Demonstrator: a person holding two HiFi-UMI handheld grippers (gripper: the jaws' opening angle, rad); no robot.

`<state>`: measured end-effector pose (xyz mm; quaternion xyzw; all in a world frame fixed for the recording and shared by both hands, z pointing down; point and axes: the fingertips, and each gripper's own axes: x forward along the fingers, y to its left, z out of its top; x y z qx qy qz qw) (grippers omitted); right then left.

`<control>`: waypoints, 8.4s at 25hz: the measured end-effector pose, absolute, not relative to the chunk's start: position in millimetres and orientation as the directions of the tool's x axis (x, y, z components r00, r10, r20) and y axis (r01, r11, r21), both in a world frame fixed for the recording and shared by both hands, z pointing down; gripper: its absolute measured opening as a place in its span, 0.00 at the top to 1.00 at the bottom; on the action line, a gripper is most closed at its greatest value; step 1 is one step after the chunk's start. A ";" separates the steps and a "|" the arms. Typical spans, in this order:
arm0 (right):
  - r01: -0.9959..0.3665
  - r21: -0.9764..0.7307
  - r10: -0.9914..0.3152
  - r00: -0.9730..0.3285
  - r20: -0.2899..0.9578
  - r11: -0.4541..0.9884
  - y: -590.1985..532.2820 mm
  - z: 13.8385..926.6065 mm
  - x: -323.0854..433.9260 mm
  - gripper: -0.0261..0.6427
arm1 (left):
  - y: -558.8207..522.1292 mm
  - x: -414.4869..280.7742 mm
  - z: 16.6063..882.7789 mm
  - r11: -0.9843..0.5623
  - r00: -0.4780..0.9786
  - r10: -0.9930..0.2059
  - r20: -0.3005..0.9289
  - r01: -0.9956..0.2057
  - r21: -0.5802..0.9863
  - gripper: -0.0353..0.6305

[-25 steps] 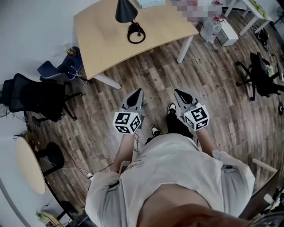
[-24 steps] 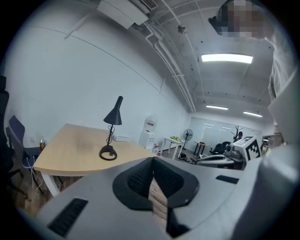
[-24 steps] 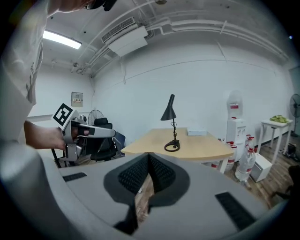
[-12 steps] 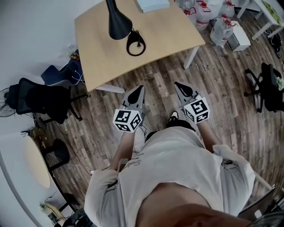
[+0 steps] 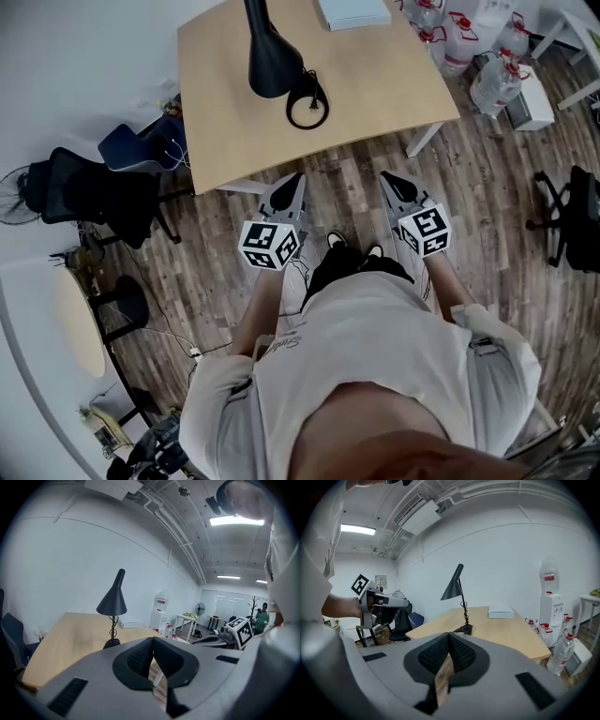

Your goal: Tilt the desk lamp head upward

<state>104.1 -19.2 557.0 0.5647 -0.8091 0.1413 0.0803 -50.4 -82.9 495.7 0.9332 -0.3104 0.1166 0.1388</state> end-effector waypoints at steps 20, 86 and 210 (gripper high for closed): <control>-0.960 -0.036 -0.878 -0.269 0.397 0.278 -152.6 564.7 76.5 0.97 | -226.7 -47.1 541.9 -0.814 0.840 -0.464 0.280 -0.529 0.241 0.93; -0.625 -0.004 -0.349 -0.441 0.827 0.781 -321.1 778.1 54.1 0.97 | -288.3 -33.5 486.3 -0.667 0.677 -0.714 0.178 -0.735 0.118 0.93; -0.857 0.151 -0.867 -0.499 0.003 0.494 -146.7 340.3 44.5 0.97 | -173.6 -45.1 345.3 -0.830 0.832 -0.550 0.073 -0.554 0.071 0.93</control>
